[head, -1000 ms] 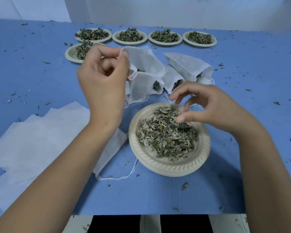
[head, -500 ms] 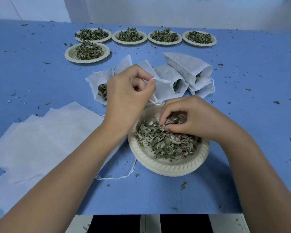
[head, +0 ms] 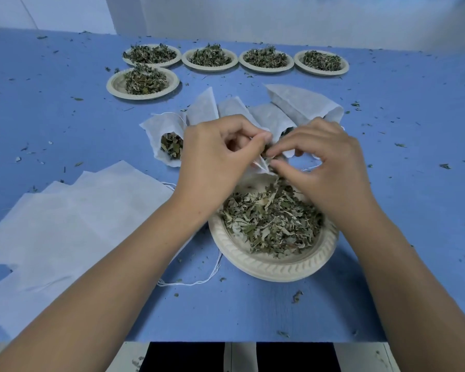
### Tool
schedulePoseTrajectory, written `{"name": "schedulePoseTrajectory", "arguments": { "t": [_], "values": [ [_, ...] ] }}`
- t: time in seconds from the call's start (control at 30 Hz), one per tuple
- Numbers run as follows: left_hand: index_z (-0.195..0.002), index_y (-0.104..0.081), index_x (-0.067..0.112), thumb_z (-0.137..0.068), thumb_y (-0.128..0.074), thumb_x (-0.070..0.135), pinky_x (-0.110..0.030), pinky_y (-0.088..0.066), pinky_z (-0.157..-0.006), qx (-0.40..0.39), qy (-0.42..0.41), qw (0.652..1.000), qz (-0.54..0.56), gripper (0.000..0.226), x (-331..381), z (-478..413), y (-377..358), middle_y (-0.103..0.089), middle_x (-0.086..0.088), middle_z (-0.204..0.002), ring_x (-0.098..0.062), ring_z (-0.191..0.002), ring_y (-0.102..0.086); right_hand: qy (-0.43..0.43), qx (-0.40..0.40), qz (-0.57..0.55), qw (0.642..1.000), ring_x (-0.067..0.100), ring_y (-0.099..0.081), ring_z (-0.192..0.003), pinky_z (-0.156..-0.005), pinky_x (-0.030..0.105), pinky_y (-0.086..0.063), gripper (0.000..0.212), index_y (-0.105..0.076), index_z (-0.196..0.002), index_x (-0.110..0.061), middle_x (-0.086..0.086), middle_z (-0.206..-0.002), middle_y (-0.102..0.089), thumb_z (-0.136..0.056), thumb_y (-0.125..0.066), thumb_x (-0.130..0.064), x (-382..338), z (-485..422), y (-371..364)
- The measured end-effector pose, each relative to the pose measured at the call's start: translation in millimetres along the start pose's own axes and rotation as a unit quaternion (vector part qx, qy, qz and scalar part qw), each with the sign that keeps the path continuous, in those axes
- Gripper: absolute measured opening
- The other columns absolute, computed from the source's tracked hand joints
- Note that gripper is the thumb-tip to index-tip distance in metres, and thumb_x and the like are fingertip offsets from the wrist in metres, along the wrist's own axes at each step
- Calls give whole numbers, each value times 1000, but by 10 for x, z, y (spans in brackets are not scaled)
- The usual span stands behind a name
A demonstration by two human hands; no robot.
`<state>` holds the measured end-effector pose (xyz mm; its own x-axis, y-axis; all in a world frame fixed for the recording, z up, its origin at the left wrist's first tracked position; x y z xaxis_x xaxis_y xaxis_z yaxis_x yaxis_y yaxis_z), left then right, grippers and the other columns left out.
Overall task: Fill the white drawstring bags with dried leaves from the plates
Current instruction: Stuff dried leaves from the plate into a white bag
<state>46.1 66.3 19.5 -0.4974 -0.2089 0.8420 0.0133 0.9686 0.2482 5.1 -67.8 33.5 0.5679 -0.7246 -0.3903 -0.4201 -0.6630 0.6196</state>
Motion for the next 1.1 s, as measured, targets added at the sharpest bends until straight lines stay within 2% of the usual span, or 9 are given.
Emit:
{"name": "schedulePoseTrajectory", "arguments": {
  "t": [0.1,0.2,0.33,0.57,0.67,0.73,0.83,0.97,1.1],
  "values": [
    [-76,-72,9,-87,-72,13,-29,-43,-54,10,15,1000,15,12,-43,7,0,-64,-8,-56,-15,-51,-53,69,-27,69,995,20,-58,-91,-90,25,-24,6,-75,-88,-21,-15,-88,-70,-84,-71,-21,-120,9,-54],
    [-73,-67,10,-88,-72,16,-27,-45,-55,42,22,999,15,16,-72,-5,73,-65,-7,-57,-23,-52,-59,64,-8,57,996,17,-56,-107,-97,33,-19,18,-75,-95,-21,-16,-95,-69,-90,-58,-24,-106,9,46],
    [-74,-62,7,-90,-68,15,-16,-42,-54,51,-8,998,-35,19,-11,-2,91,-58,4,-58,-9,-52,-54,78,-20,75,994,19,-55,-116,-99,36,-17,30,-75,-96,-18,-14,-96,-71,-94,-47,-29,-184,24,7],
    [-79,-61,8,-92,-66,11,-20,-46,-55,-3,-55,998,-29,14,95,23,-24,-56,10,-57,-6,-51,-55,39,-107,141,983,17,-44,-128,-108,42,-12,37,-68,-90,-22,-16,-96,-68,-97,-34,-36,-84,40,-232],
    [-80,-61,7,-92,-67,13,-18,-45,-50,21,-45,999,-18,14,68,14,27,-56,7,-56,-6,-46,-56,32,-70,92,993,17,-46,-122,-104,39,-15,29,-70,-103,-23,-15,-110,-66,-93,-48,-39,-65,20,-108],
    [-81,-61,6,-92,-67,14,-18,-46,-48,45,-32,998,-17,15,43,0,89,-58,4,-56,-7,-43,-58,47,-27,65,996,15,-49,-112,-100,35,-18,27,-70,-102,-21,-12,-106,-65,-87,-62,-43,-67,-3,54],
    [-81,-62,7,-92,-67,15,-20,-47,-48,64,-19,998,-4,15,28,-14,144,-61,1,-55,-8,-42,-59,48,-54,81,994,14,-48,-103,-97,31,-18,33,-67,-100,-19,-11,-95,-64,-75,-77,-39,-13,-14,53],
    [-80,-62,7,-91,-68,15,-18,-45,-49,52,-14,999,4,14,14,-5,112,-61,4,-54,-9,-42,-59,48,-36,93,994,18,-52,-98,-95,33,-19,11,-71,-84,-15,-12,-83,-65,-77,-79,-18,-10,-21,39],
    [-79,-63,7,-90,-69,13,-14,-43,-49,34,-18,999,6,14,32,16,53,-61,1,-55,-7,-44,-56,25,29,31,999,17,-57,-95,-96,43,-25,6,-73,-78,-18,-11,-80,-67,-81,-76,-22,-22,-19,173]
  ]
}}
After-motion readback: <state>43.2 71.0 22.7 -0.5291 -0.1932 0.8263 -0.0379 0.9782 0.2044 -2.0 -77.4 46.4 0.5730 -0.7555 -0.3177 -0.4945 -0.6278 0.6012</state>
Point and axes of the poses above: each hand's wrist, its own z-axis away from the middle knuckle, its own y-axis out of the back of the hand, x = y × z, the point moved 9 cm from there along -z, towards the middle knuckle
